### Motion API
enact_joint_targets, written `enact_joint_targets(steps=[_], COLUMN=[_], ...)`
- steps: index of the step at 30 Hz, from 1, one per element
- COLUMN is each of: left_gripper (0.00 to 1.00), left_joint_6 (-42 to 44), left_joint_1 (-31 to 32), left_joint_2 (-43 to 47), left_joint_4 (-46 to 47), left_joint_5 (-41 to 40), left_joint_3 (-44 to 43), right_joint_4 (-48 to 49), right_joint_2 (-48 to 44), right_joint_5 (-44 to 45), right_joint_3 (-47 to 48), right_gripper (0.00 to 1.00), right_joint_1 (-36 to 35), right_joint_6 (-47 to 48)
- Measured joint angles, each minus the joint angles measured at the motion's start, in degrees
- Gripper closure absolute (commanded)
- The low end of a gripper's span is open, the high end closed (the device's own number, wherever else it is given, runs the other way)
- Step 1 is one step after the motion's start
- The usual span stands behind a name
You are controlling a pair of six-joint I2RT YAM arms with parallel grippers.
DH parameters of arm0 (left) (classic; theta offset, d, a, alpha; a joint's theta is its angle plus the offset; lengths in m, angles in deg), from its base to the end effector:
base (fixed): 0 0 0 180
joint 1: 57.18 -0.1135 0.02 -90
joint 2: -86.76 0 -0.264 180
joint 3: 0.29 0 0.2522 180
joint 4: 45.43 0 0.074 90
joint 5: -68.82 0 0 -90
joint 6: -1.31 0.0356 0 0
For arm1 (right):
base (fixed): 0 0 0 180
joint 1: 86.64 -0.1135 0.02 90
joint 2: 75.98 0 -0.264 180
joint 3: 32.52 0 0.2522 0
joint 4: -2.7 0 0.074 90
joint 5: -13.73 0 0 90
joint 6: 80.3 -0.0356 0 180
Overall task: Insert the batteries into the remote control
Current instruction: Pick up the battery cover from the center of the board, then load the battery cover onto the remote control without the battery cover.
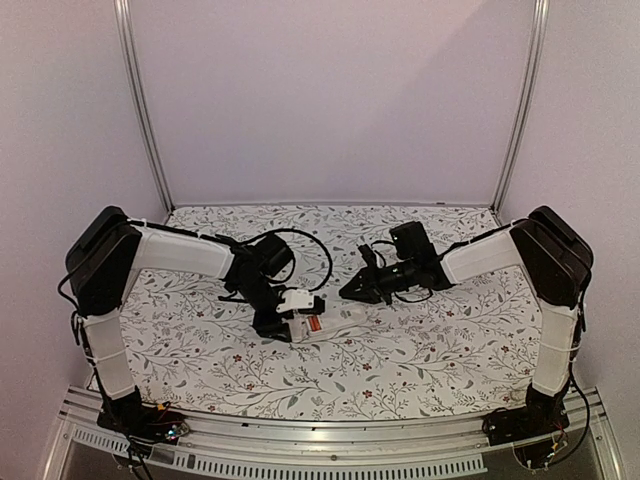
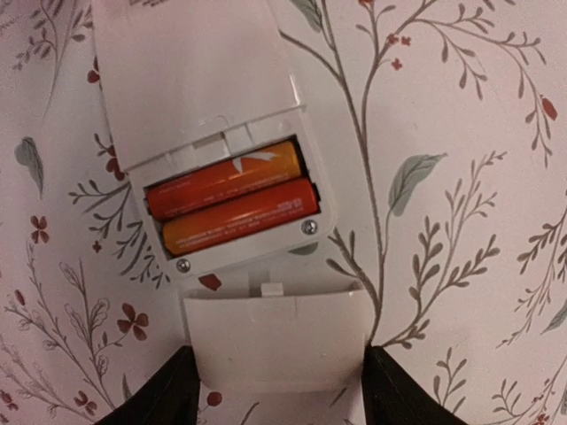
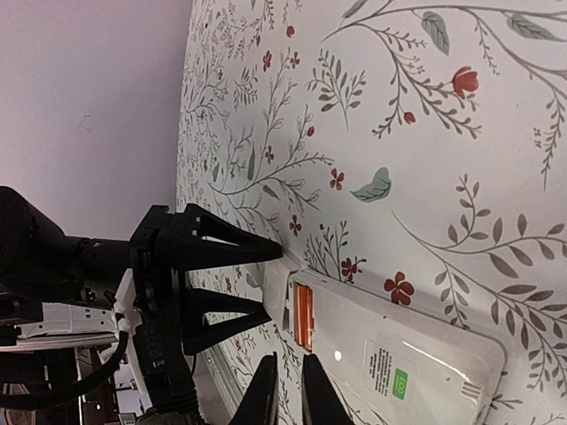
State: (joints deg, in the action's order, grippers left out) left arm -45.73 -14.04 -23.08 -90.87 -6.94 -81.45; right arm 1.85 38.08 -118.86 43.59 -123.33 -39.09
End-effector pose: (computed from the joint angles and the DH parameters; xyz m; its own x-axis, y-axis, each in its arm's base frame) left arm 0.2571 -0.2529 0.1364 -0.0285 0.9319 -0.3615 0.9993 0.0357 0.0133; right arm 0.3100 0.2611 0.1367 -0.9801 -0.0396 -0.1944 -0.1904 0.4630 0.8657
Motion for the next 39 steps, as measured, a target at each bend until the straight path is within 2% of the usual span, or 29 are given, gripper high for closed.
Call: enact_joint_targets(steps=[8, 22, 39], left_gripper=[0.49, 0.50, 0.49], left_joint_6=[-1.3, -9.2, -8.7], left_joint_1=[0.9, 0.9, 0.9], left_joint_2=[-0.1, 1.4, -1.2], left_joint_4=[-0.9, 3.1, 4.7], left_joint_5=[0.1, 2.0, 3.0], left_joint_3=[-1.2, -0.7, -4.5], right_joint_4=[0.0, 0.0, 0.5], right_joint_2=[0.0, -0.7, -0.9], right_joint_5=[0.0, -0.4, -1.7], right_joint_3=[-0.1, -0.5, -0.5], right_gripper=[0.90, 0.90, 0.91], right_joint_1=[0.1, 0.4, 0.1], right_joint_6=[0.0, 0.2, 0.0])
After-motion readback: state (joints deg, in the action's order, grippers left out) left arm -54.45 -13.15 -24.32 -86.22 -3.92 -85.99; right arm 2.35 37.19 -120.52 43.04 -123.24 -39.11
